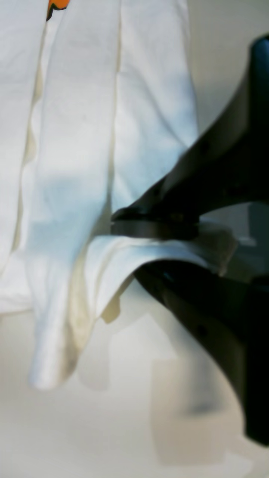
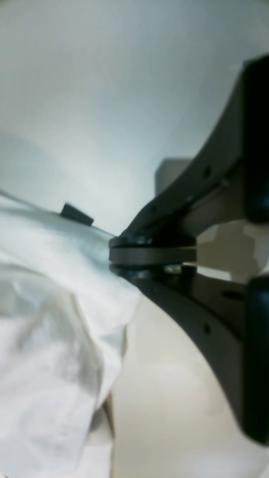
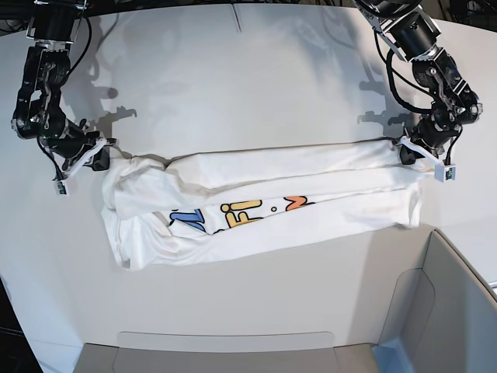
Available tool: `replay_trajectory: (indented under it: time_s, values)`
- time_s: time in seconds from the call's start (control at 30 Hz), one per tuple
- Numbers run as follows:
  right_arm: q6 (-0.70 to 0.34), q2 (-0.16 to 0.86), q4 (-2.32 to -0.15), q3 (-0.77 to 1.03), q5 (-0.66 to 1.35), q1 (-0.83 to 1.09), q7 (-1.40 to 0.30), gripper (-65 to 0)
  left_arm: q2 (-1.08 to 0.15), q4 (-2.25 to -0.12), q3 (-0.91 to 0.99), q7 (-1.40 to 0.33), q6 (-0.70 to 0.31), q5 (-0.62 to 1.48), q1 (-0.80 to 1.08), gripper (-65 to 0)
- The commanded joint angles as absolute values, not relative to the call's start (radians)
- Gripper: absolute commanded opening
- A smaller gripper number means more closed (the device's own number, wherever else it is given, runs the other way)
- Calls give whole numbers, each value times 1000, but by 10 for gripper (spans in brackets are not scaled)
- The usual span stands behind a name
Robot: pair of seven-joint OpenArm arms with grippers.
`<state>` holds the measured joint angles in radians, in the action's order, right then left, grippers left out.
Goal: Layout the t-shirt on the table in an organized manner, then fold the t-shirt properly
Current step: 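Drag the folded shirt toward the robot base with both grippers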
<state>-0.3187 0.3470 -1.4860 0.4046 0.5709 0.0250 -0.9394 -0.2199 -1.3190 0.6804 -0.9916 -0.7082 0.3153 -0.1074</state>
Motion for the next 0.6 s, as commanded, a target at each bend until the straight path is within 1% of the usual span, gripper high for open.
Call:
replay_trajectory:
  time_s: [0.0,0.23,0.57]
  values:
    - [-321,363,-1508,429,581,10,-921,-650,-245,-1322,684,-1040,-698,266,-96,-632]
    - [-328,367,-1508,495,581,8,-1007,-650,-269,-1323,684,-1101,-698,266,-85,-632]
    - [-329,364,-1509,490,581,31,-1013,-650,-271,-1323,676,-1101,-698,266,-73,-632]
